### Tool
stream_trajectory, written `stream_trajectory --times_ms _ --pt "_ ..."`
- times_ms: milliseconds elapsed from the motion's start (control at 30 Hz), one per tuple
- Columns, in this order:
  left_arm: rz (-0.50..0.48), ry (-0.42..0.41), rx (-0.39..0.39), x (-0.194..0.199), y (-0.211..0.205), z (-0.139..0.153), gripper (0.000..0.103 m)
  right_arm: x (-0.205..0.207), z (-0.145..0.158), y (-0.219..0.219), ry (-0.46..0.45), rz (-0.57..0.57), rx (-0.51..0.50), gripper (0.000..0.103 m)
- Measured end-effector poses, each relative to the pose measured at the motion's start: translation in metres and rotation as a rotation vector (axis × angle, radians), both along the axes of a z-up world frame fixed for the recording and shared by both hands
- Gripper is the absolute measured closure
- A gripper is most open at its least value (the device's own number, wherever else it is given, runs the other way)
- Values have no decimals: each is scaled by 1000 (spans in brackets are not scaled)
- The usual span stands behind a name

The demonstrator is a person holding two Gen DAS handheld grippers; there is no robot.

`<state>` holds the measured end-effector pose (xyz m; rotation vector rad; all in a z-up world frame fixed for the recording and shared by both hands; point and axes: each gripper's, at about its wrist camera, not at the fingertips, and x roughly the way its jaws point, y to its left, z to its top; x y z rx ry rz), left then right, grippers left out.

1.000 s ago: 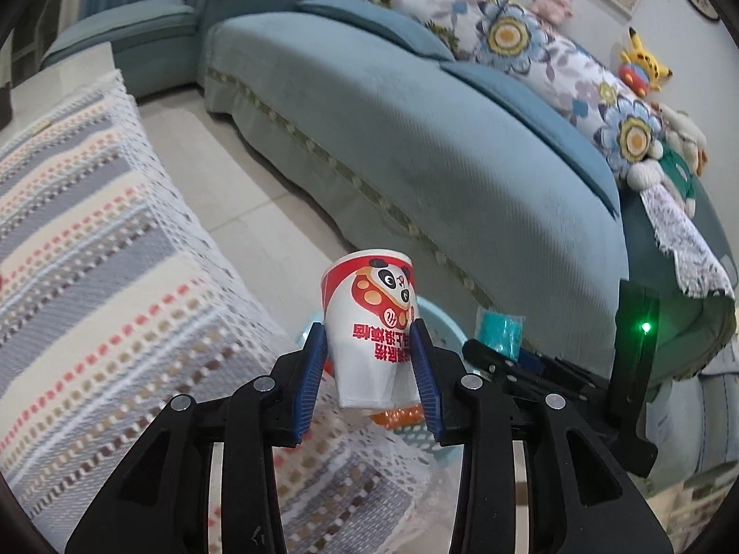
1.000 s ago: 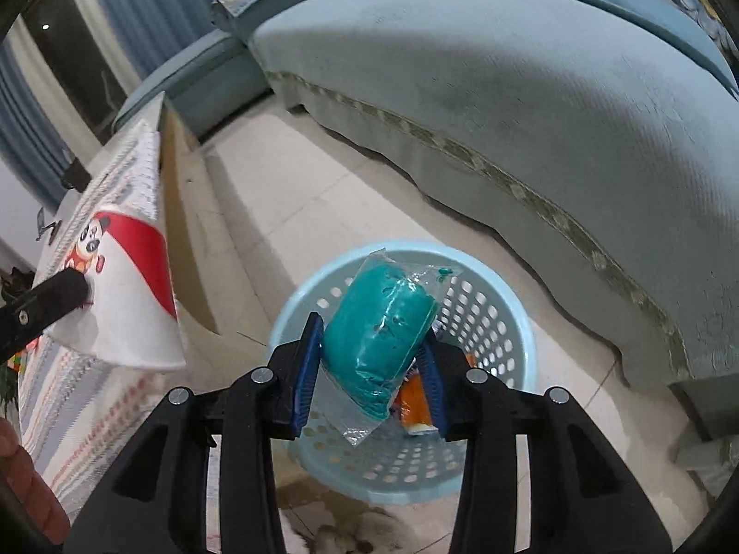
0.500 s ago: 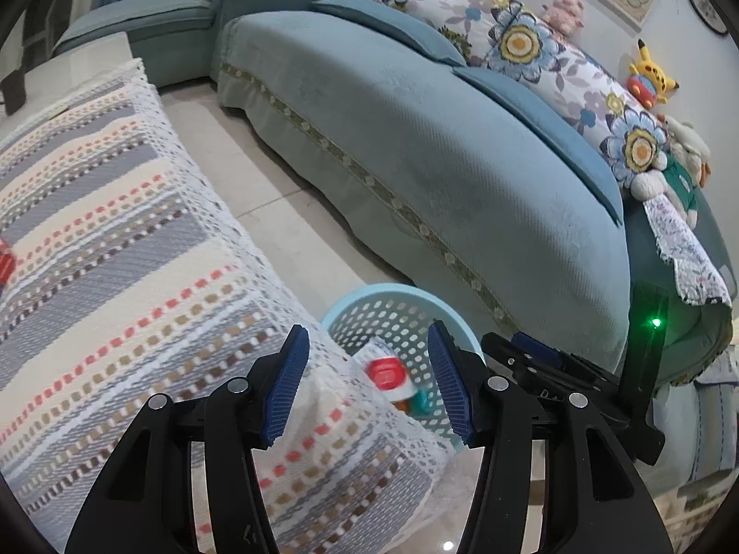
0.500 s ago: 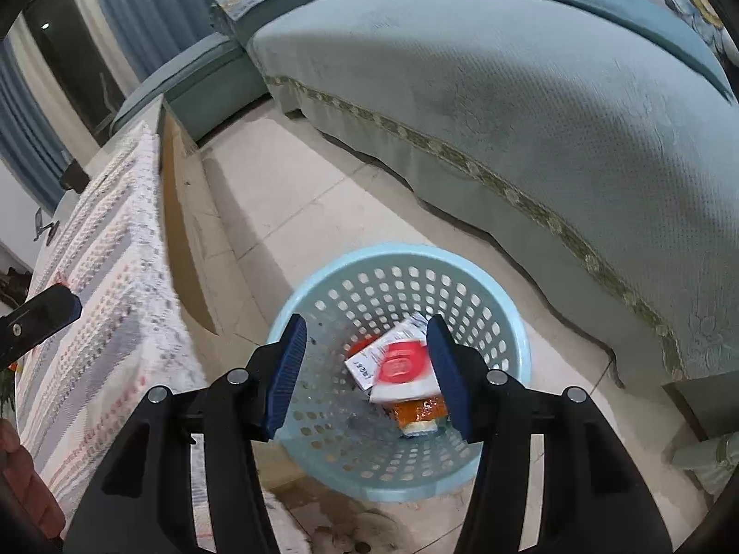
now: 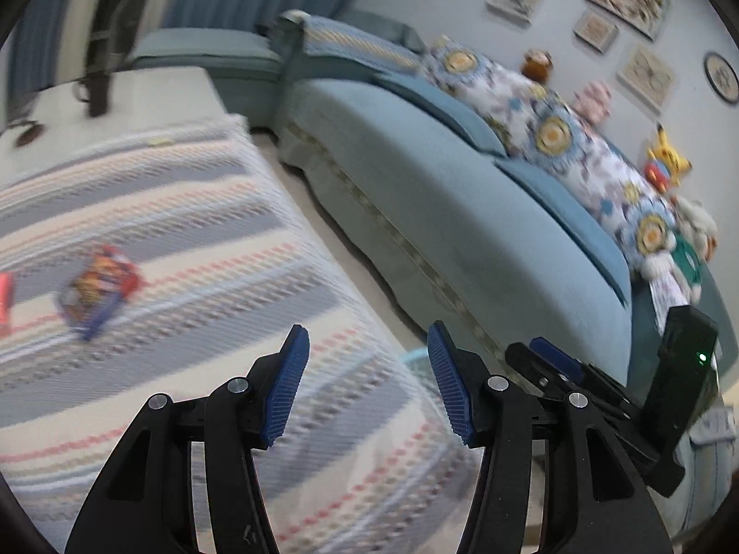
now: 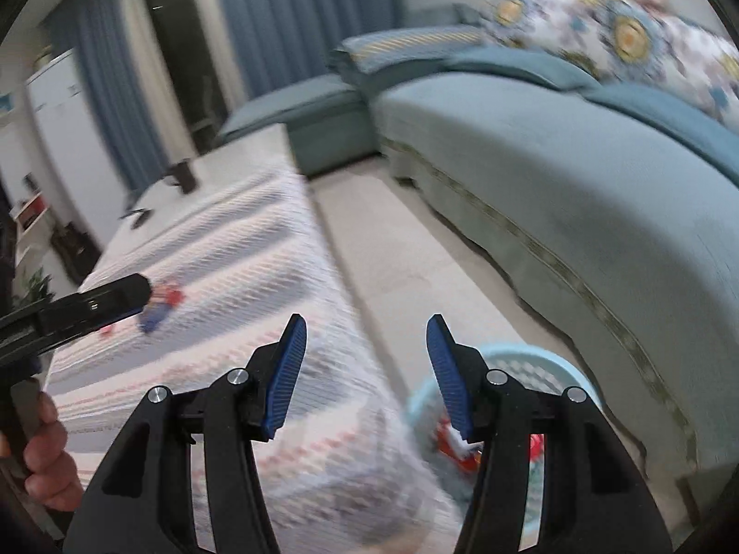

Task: Collect trash
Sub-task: 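Grasp the pink bagged item with the left tool while the right tool grasps the card box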

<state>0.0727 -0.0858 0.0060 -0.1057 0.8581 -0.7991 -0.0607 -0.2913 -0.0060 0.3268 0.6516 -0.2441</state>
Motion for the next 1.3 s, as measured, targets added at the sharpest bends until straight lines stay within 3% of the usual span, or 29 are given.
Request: stream_trajectory --times_ms 300,500,667,1000,1067,1167,1300 --pt "253 -28 12 59 125 5 51 94 11 114 9 267 -81 53" --pt "415 -33 90 102 200 -11 51 154 -11 179 67 406 -61 57" --pt "489 13 143 138 239 -39 45 195 -43 215 148 463 -35 57" --pt "498 83 193 178 254 -84 37 226 -78 226 229 492 35 57" --pt "494 92 212 183 250 -90 42 230 -81 224 238 498 48 52" --pt "491 75 264 186 244 -98 62 237 -81 224 238 504 62 48" --pt "500 26 274 177 243 -100 64 253 -82 226 248 510 110 43"
